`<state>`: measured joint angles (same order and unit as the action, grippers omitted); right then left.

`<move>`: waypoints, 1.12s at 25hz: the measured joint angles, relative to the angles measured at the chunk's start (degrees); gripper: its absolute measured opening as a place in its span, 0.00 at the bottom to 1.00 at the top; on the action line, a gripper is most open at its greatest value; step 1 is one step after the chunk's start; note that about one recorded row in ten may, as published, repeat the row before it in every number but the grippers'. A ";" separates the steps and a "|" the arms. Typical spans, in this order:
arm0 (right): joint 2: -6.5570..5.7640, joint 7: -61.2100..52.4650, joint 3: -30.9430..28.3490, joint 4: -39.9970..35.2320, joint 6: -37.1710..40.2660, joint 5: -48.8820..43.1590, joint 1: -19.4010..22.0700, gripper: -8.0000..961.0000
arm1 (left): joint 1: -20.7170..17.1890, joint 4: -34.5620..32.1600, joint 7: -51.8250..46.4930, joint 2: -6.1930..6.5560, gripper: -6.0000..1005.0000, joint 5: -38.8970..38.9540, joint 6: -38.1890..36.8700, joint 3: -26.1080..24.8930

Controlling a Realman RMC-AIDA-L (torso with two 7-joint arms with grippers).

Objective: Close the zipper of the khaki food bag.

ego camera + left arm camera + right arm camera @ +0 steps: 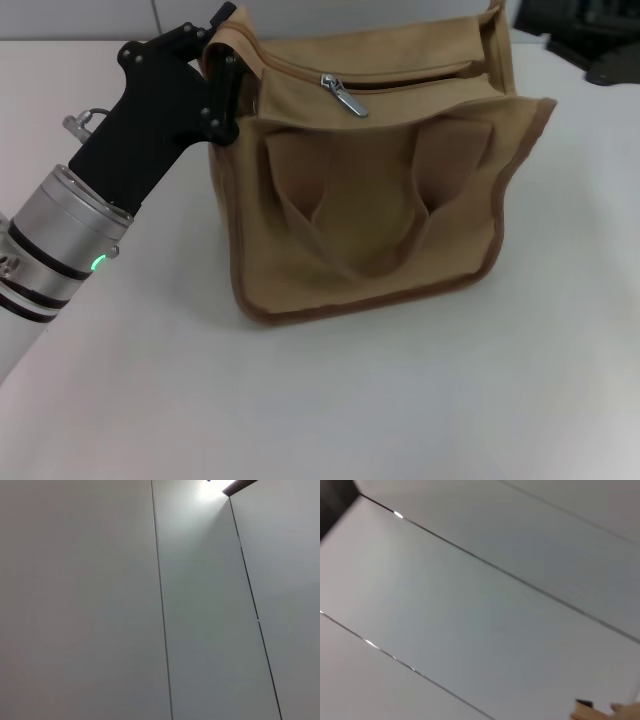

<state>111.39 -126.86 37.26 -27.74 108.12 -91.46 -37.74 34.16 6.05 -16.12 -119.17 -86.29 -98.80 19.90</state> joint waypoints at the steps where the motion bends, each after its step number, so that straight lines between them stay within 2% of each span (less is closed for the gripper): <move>1: -0.31 -1.27 0.36 -0.02 -0.75 -1.14 -1.03 0.06 | 0.06 0.01 -0.39 -0.01 0.03 -0.01 -0.23 0.09; 3: -0.90 -4.16 0.76 0.21 -2.88 -4.91 -4.26 0.14 | 0.27 0.02 -1.23 -0.01 0.03 -0.03 -0.55 0.19; 12: -1.08 -13.42 0.80 0.48 -7.88 -14.69 -9.28 0.50 | 0.36 0.02 -1.81 -0.01 0.03 -0.02 -0.62 0.48; 20: -0.24 -14.00 2.48 0.96 -11.66 -15.38 -10.80 0.70 | 0.38 0.02 -1.81 -0.01 0.03 -0.02 -0.60 0.60; 25: 0.37 -14.01 4.11 1.02 -12.19 -15.41 -11.83 0.78 | 0.38 0.01 -1.81 -0.01 0.03 -0.02 -0.49 0.93; 28: 0.86 -13.94 5.31 1.02 -12.98 -15.42 -12.51 0.78 | 0.38 0.01 -1.81 -0.01 0.03 -0.02 -0.52 1.09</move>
<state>112.25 -140.80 42.58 -26.71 95.14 -106.88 -50.25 34.54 6.06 -17.93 -119.18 -86.30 -99.31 20.99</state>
